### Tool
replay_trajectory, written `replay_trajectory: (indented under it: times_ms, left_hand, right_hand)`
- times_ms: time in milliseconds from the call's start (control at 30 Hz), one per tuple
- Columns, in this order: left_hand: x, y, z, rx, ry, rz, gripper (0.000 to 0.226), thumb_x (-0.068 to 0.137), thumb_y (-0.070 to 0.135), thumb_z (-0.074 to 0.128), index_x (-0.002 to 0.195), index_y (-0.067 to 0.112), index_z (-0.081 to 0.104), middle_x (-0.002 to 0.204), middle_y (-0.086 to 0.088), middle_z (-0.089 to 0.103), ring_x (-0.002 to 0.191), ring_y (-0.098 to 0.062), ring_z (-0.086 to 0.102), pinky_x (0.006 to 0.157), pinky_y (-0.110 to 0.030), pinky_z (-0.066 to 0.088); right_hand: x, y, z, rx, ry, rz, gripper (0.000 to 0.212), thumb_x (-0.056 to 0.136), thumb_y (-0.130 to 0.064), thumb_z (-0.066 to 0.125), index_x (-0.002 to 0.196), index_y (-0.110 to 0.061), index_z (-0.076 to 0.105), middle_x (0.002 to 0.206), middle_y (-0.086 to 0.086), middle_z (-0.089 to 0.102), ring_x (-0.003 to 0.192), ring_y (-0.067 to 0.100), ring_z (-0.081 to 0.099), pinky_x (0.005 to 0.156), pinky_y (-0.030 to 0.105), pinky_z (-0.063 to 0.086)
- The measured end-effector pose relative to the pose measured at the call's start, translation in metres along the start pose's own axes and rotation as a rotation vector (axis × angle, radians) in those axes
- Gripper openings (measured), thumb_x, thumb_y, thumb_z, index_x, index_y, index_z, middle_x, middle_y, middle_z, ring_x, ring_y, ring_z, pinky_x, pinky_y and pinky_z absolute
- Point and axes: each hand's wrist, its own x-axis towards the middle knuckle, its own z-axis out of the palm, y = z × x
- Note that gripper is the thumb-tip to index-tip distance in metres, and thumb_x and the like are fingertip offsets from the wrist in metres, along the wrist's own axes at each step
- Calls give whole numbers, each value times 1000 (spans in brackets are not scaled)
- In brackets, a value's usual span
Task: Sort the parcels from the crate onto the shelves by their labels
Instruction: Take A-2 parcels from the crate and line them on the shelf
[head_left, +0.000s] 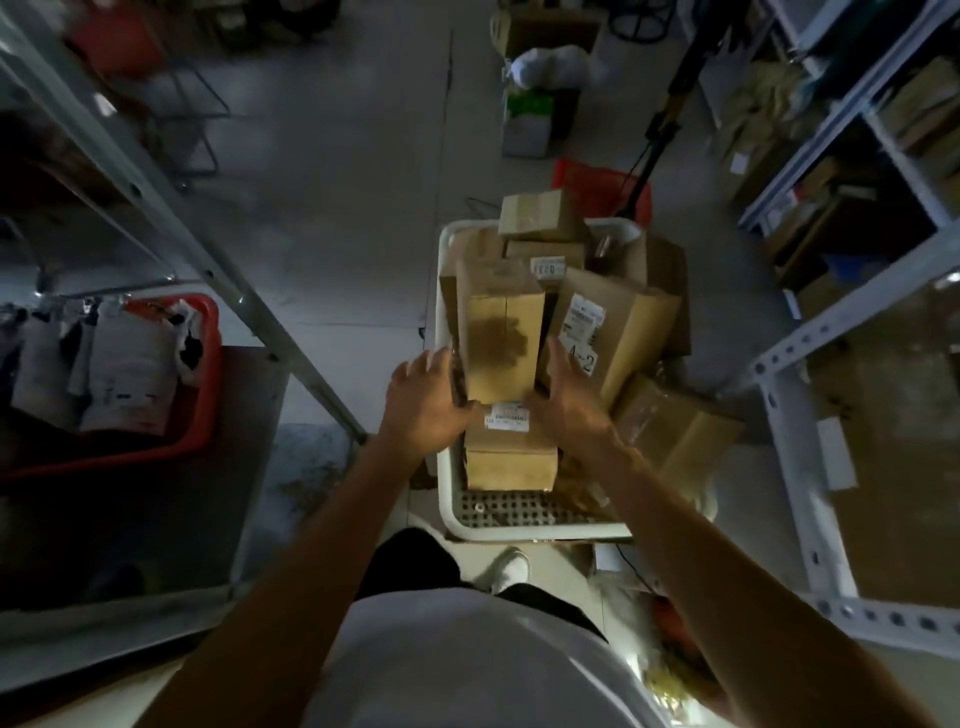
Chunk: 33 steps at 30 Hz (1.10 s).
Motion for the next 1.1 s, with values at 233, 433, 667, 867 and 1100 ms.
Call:
replay_trajectory:
  times_ms: [233,433,667,867,1100]
  left_hand:
    - [76,7,-29,-151,-60,24,74,82,50,70,141,14,44,134,-10,58,121,-29,56,101,-43,47]
    - [187,6,-53,-145,-235,77,92,73,79,55,143,22,39,136,-5,56,124,-28,54,99,-50,51]
    - [267,14,-54,0,-684,284,66,91,45,67,146,22,40,141,-4,52,125,-24,52,95,-31,43]
    - [259,-4,-55,-70,-759,306,63,71,56,81,124,28,60,120,11,63,110,-12,60,95,-33,51]
    - [197,-12,-43,-358,-749,92,73,68,48,86,123,25,43,120,7,52,114,-15,53,99,-40,49]
  right_hand:
    - [61,0,-17,89,18,89,84,90,-55,56,157,-23,16,151,13,44,133,35,48,107,51,43]
    - [94,-11,-13,210,33,216,79,84,-68,50,149,-29,28,136,9,54,119,33,56,102,52,46]
    - [108,-30,14,390,76,417,62,94,-50,60,143,-15,42,135,8,57,123,28,56,91,29,41]
    - [85,-47,37,758,294,380,45,93,-60,57,130,-36,57,130,-8,63,124,15,56,109,43,44]
    - [58,-48,56,1026,389,643,64,76,-67,72,125,-39,42,133,-6,55,121,20,55,104,46,49]
